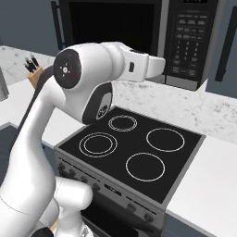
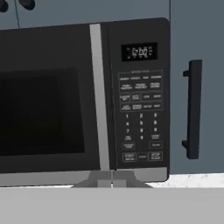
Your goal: Pick the tomato from the sink and place it in the bowl. Then pick the bowl and place it in the microwave. Then close the microwave door and press the start button.
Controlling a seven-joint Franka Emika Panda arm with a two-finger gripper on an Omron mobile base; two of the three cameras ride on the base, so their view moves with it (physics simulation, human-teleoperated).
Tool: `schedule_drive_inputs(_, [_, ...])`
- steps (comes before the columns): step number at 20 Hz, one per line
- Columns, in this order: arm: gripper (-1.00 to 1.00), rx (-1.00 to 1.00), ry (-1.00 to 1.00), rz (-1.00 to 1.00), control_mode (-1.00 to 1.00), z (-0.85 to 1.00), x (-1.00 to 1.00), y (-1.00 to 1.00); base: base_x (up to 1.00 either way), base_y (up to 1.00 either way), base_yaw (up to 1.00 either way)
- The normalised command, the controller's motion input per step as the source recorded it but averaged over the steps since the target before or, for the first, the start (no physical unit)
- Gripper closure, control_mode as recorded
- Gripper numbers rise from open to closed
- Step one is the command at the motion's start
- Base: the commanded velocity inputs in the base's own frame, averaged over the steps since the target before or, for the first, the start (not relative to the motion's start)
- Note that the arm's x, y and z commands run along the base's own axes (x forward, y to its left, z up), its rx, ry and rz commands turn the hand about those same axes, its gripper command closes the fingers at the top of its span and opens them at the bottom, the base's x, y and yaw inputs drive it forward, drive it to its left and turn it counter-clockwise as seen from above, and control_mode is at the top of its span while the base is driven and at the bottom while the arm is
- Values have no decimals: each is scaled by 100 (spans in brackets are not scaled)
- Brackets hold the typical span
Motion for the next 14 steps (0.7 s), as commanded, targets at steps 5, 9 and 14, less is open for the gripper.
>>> schedule_drive_inputs(5, [100,0,0,0,-100,-28,12,-12,0,0,0])
schedule_drive_inputs(9, [100,0,0,0,-100,-22,27,-16,0,0,0])
schedule_drive_inputs(14, [100,0,0,0,-100,-25,47,-11,0,0,0])
